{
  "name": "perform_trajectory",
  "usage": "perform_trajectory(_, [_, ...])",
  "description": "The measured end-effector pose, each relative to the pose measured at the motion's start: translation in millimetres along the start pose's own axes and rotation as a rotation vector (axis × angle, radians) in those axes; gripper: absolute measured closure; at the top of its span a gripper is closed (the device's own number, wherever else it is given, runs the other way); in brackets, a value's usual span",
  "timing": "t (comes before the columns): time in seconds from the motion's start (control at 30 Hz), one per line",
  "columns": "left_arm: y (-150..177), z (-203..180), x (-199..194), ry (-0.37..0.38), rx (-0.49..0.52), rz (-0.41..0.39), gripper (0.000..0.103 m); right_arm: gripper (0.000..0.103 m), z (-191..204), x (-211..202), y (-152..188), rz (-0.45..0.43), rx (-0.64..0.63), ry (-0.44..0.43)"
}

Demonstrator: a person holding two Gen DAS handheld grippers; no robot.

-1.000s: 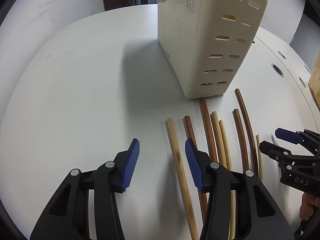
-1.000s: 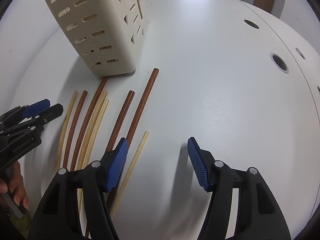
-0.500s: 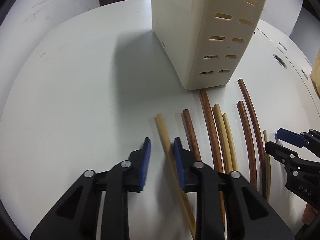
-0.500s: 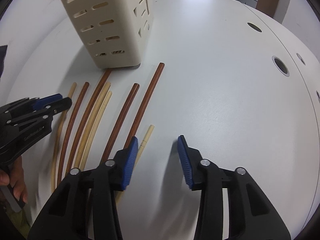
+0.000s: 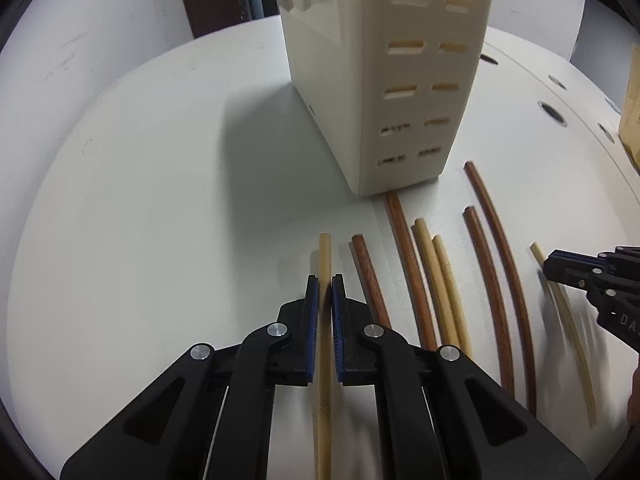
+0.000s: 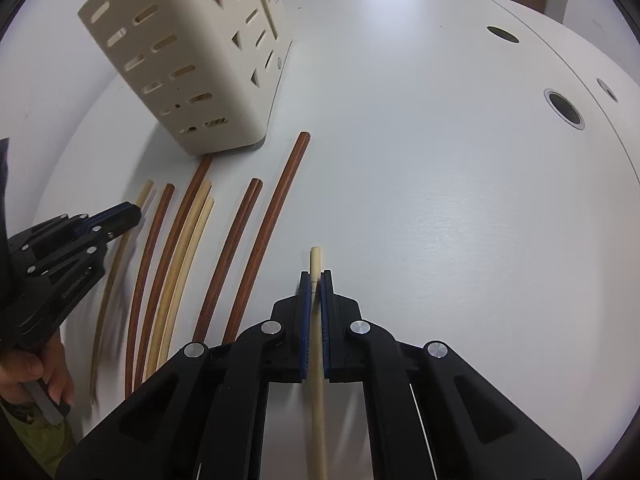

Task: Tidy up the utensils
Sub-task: 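Grasp a light-wood chopstick with the left tool while the right tool grasps another, then lift both held chopsticks upright and carry them above the holder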

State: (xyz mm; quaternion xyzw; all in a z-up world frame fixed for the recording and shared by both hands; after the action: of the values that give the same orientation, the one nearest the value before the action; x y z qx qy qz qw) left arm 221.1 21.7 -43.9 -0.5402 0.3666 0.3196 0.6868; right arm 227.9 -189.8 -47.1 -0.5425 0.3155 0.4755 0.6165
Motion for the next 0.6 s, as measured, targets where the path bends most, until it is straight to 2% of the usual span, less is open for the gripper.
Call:
perform_trajectory(0.1, [-9.5, 7.3, -17.5, 0.000, -0.005, -0.053, 0.097, 0.098, 0.0, -7.6, -2.6, -0.024, 0.004, -0.016])
perform_trajectory(0.37, [-27.6, 10.0, -68.8, 0.026, -0.044, -0.209, 0.097, 0.098, 14.9, -51.1, -14.2, -0.168, -0.017, -0.098])
perform_trajectory(0.6, [-30.7, 5.8, -100.4, 0.025, -0.060, -0.302, 0.097, 0.098, 24.0, -82.6, -16.0, -0.266, -0.060, -0.128])
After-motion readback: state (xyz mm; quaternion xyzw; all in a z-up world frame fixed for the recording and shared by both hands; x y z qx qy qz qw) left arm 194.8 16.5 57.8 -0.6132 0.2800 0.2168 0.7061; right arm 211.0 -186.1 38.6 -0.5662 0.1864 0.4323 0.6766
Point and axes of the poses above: each gripper's, at about its wrist camera, not at the fingertips, and x roughly the way its jaws point, z to its left, y to its underside, the point moved 3 cm from there along x, roughly the way its jaws point, and after that the axes turned 10 degrees about x, right-handed, at the moved point
